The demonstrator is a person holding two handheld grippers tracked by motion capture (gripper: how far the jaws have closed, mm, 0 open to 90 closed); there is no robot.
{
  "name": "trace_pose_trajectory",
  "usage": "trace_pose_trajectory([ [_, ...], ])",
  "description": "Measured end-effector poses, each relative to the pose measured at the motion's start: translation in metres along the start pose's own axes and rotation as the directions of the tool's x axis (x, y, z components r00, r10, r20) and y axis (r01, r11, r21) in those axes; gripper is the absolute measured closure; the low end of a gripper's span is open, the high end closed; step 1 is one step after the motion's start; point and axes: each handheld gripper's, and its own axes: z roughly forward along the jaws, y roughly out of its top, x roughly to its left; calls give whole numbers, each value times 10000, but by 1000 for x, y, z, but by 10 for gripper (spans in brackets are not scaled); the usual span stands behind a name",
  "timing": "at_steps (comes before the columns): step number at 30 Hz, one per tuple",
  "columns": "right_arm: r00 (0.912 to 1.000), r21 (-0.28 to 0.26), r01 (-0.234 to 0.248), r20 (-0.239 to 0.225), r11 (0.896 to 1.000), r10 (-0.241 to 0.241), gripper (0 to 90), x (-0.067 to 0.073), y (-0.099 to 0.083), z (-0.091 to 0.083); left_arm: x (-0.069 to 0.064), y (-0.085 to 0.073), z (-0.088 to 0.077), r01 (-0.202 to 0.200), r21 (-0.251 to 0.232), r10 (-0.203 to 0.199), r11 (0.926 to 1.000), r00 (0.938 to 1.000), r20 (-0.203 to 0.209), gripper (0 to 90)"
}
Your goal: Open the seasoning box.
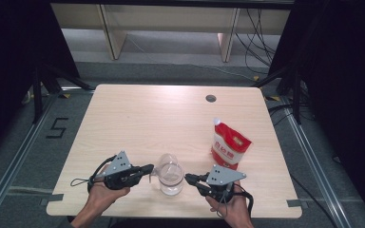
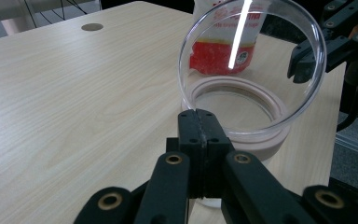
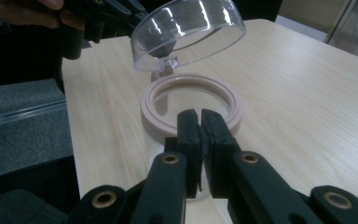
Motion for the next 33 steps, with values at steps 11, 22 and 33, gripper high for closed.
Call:
trace_pose_trajectory([
  [11, 9999, -152, 112, -96, 9998, -113, 893, 0, 12, 13, 0, 0, 0, -58, 19, 58, 10000, 10000, -4, 894],
  [22, 9989, -147, 349, -318, 9993, -353, 893, 2, 24, 19, 3, 1, -1, -258, 81, 257, 9996, 9996, 130, 866],
  [33, 9989, -161, 406, -210, 9990, -410, 893, 4, 32, 20, 5, -7, -11, 92, -155, -88, 9998, 9997, 235, 479],
])
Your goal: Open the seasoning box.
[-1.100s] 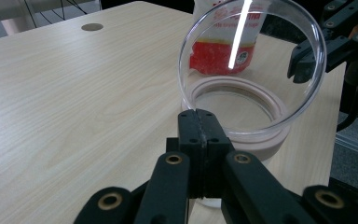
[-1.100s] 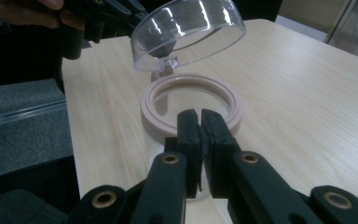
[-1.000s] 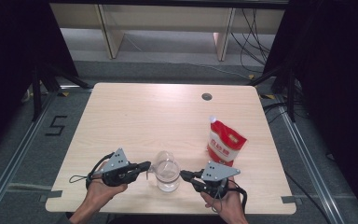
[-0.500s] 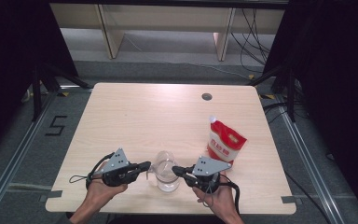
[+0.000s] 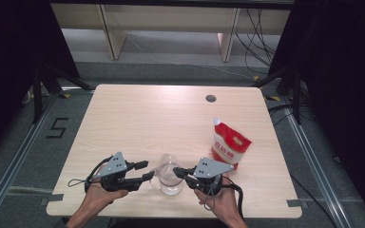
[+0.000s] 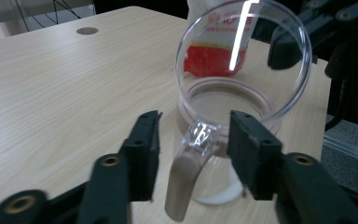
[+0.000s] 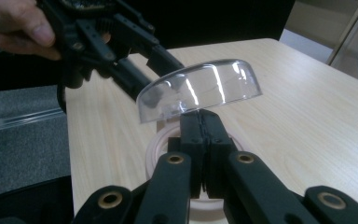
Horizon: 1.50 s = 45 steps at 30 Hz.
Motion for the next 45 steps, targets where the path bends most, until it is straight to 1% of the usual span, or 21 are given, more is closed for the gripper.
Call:
trace_pose_trajectory([
  [2, 9999, -167, 60, 89, 9998, -59, 893, 2, 4, 1, 1, -5, -5, -64, 214, 64, 9998, 10000, 9, 450],
  [3, 9999, -150, 135, 50, 9998, -134, 893, 2, 5, 2, 3, -8, -7, -399, 339, 398, 9986, 9992, 22, 434],
  [5, 9997, -220, 224, 74, 9995, -223, 893, 4, 8, 3, 4, -13, -9, -611, 664, 616, 9959, 9981, -64, 394],
  [7, 9995, -219, 321, 33, 9992, -321, 892, 7, 11, 5, 4, -17, -10, -614, 792, 629, 9950, 9979, -169, 369],
  [8, 9994, -56, 339, -111, 9994, -340, 892, 7, 13, 5, 3, -20, -10, -321, 793, 340, 9963, 9992, -222, 357],
  [10, 9993, -236, 371, -68, 9990, -372, 891, 9, 14, 8, 4, -21, -9, -182, 780, 202, 9968, 9995, -244, 340],
  [12, 9993, -282, 358, -85, 9990, -361, 888, 11, 15, 10, 5, -21, -9, -358, 867, 383, 9956, 9989, -279, 333],
  [13, 9994, -186, 285, -181, 9994, -288, 884, 11, 16, 10, 4, -21, -8, -239, 793, 259, 9966, 9994, -238, 332],
  [16, 9990, -281, 408, -176, 9988, -413, 881, 12, 17, 13, 5, -21, -8, -616, 864, 630, 9944, 9979, -141, 331],
  [18, 9990, -187, 329, -303, 9993, -335, 881, 14, 18, 15, 5, -22, -7, -679, 914, 699, 9935, 9974, -186, 331],
  [21, 9980, -243, 494, -393, 9985, -504, 879, 15, 19, 18, 3, -24, -6, -392, 908, 408, 9951, 9990, -163, 331],
  [23, 9977, -364, 526, -414, 9980, -541, 878, 15, 19, 19, 3, -24, -5, -549, 959, 570, 9939, 9982, -195, 330],
  [24, 9976, -371, 505, -452, 9980, -522, 876, 16, 20, 20, 2, -25, -4, -390, 943, 409, 9948, 9990, -177, 330],
  [28, 9977, -426, 452, -484, 9981, -472, 868, 17, 21, 22, 2, -26, -3, -411, 951, 426, 9946, 9990, -146, 330],
  [30, 9971, -387, 511, -546, 9979, -532, 861, 17, 22, 24, 1, -26, -3, -229, 904, 243, 9956, 9996, -149, 331],
  [35, 9965, -343, 475, -665, 9983, -497, 850, 18, 21, 24, 1, -26, -4, -399, 943, 415, 9947, 9990, -147, 329],
  [36, 9955, -492, 695, -610, 9964, -725, 848, 16, 21, 24, 1, -26, -4, -402, 953, 416, 9946, 9990, -130, 328],
  [37, 9973, -475, 452, -549, 9978, -478, 845, 17, 21, 24, 0, -26, -3, -352, 892, 362, 9954, 9993, -96, 328],
  [39, 9976, -469, 362, -573, 9982, -389, 836, 18, 21, 23, 0, -26, -3, -346, 824, 353, 9960, 9993, -75, 327],
  [44, 9991, -355, 358, -215, 9987, -366, 796, 11, 14, 8, 3, -26, -5, -385, 611, 396, 9974, 9991, -164, 308],
  [45, 9995, -323, 248, -165, 9992, -253, 787, 10, 11, 6, 2, -26, -5, -134, 636, 149, 9979, 9996, -232, 302],
])
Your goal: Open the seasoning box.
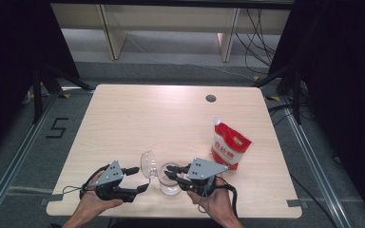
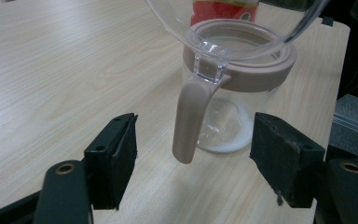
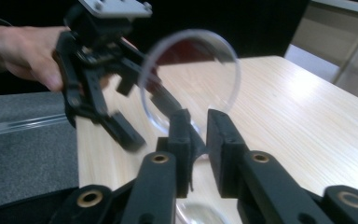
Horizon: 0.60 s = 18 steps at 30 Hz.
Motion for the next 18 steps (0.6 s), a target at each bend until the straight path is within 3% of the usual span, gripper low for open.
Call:
trace_pose_trajectory([
  [2, 9995, -59, -24, 302, 10000, 25, 767, -5, -6, -8, 2, 1, 0, -196, 30, 196, 9998, 9998, -53, 275],
  [4, 9988, 12, -102, 469, 9999, 102, 738, -8, -13, -16, 0, 0, 0, 154, -21, -154, 9999, 9998, -155, 245],
  [7, 9964, 46, -367, 761, 9993, 363, 705, -13, -24, -30, 0, 0, -1, 310, -154, -315, 9994, 9991, -282, 204],
  [14, 9891, 27, -783, 1255, 9969, 773, 652, -19, -45, -55, -2, -2, -4, 243, -100, -247, 9997, 9987, -442, 197],
  [17, 9820, 152, -1044, 1597, 9944, 1007, 637, -22, -52, -66, -6, -4, -4, 634, -8, -633, 9980, 9963, -573, 198],
  [18, 9812, 138, -941, 1704, 9955, 904, 634, -24, -54, -68, -6, -4, -3, 438, -7, -438, 9990, 9980, -450, 198],
])
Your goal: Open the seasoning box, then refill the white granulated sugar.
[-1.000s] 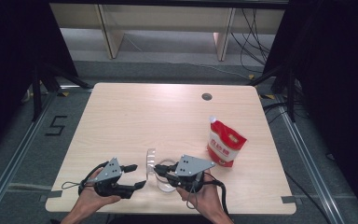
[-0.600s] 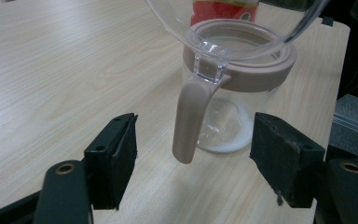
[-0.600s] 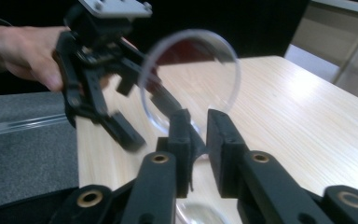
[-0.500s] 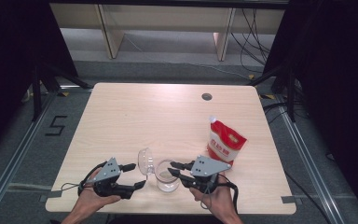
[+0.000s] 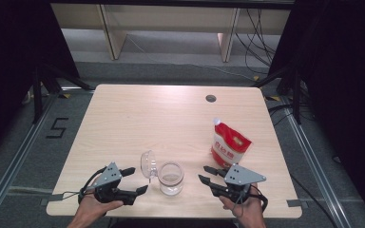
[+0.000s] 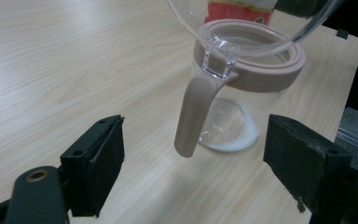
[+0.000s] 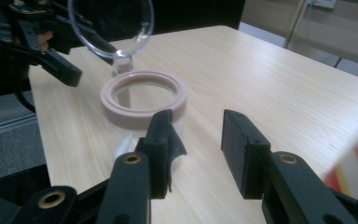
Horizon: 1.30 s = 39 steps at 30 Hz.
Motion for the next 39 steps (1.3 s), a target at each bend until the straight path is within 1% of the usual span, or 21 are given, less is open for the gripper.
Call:
trace_pose_trajectory([
  [6, 9991, 59, -213, 371, 9998, 211, 583, -9, -10, -13, -5, -1, -1, 135, 53, -135, 9999, 9999, 32, 198],
  [7, 9983, 63, -299, 496, 9995, 295, 572, -10, -12, -16, -5, 0, -1, -69, 23, 68, 10000, 9999, 90, 197],
  [8, 9975, 104, -432, 565, 9990, 426, 556, -11, -14, -18, -7, -1, -2, 177, 33, -177, 9998, 9998, 44, 196],
  [10, 9948, 314, -677, 788, 9972, 651, 526, -13, -20, -25, -10, 0, -2, 245, -50, -244, 9997, 9997, 74, 191],
  [12, 9951, 307, -578, 816, 9979, 551, 498, -19, -25, -28, -10, 0, -3, 35, 10, -35, 10000, 10000, 81, 186],
  [13, 9926, 285, -777, 961, 9966, 746, 481, -20, -29, -31, -10, 0, -3, -51, 24, 51, 10000, 10000, 69, 184],
  [14, 9906, 247, -770, 1150, 9967, 737, 464, -21, -31, -33, -11, -1, -2, 200, 2, -200, 9998, 9997, 117, 181],
  [18, 9853, 302, -1014, 1410, 9944, 962, 383, -26, -38, -42, -12, -1, -2, 103, 47, -104, 9999, 9998, 173, 173],
  [20, 9772, 470, -1466, 1617, 9881, 1373, 340, -28, -41, -46, -13, 0, -2, 218, -14, -218, 9998, 9996, 167, 172],
  [21, 9749, 457, -1503, 1727, 9876, 1404, 325, -30, -42, -47, -12, 0, -3, -56, 7, 56, 10000, 9997, 217, 173],
  [24, 9668, 448, -1558, 2120, 9868, 1430, 293, -38, -45, -51, -14, 0, -3, 220, 10, -220, 9998, 9996, 155, 172],
  [25, 9613, 429, -1864, 2142, 9815, 1732, 286, -39, -47, -51, -14, 0, -3, 196, 14, -196, 9998, 9997, 154, 172],
  [27, 9571, 421, -1912, 2299, 9807, 1767, 255, -42, -48, -52, -14, 1, -4, -64, 58, 64, 10000, 9999, 95, 173],
  [29, 9518, 322, -2010, 2427, 9791, 1874, 244, -46, -50, -53, -14, 1, -4, -65, 32, 64, 10000, 9999, 112, 172],
  [30, 9454, 309, -2236, 2499, 9742, 2091, 235, -45, -50, -54, -14, 1, -4, -96, 82, 95, 9999, 9999, 103, 172],
  [31, 9500, 323, -1920, 2571, 9809, 1775, 217, -50, -51, -54, -14, 0, -3, -72, 75, 71, 9999, 9998, 177, 172],
  [32, 9489, 284, -2013, 2538, 9791, 1877, 206, -51, -51, -53, -16, -1, -3, 154, 124, -156, 9998, 9998, 135, 173],
  [34, 9410, 362, -2250, 2674, 9737, 2075, 201, -52, -52, -54, -16, -1, -4, 168, 102, -169, 9998, 9997, 165, 172],
  [36, 9505, 467, -1889, 2598, 9809, 1707, 186, -57, -54, -52, -16, -2, -4, 153, 134, -155, 9998, 9997, 178, 172],
  [38, 9417, 547, -2211, 2718, 9737, 1986, 183, -56, -54, -51, -17, -1, -5, 105, 127, -107, 9999, 9999, 135, 172],
  [39, 9435, 506, -2186, 2657, 9745, 1979, 181, -57, -54, -50, -16, -1, -5, -122, 133, 119, 9998, 9998, 187, 172],
])
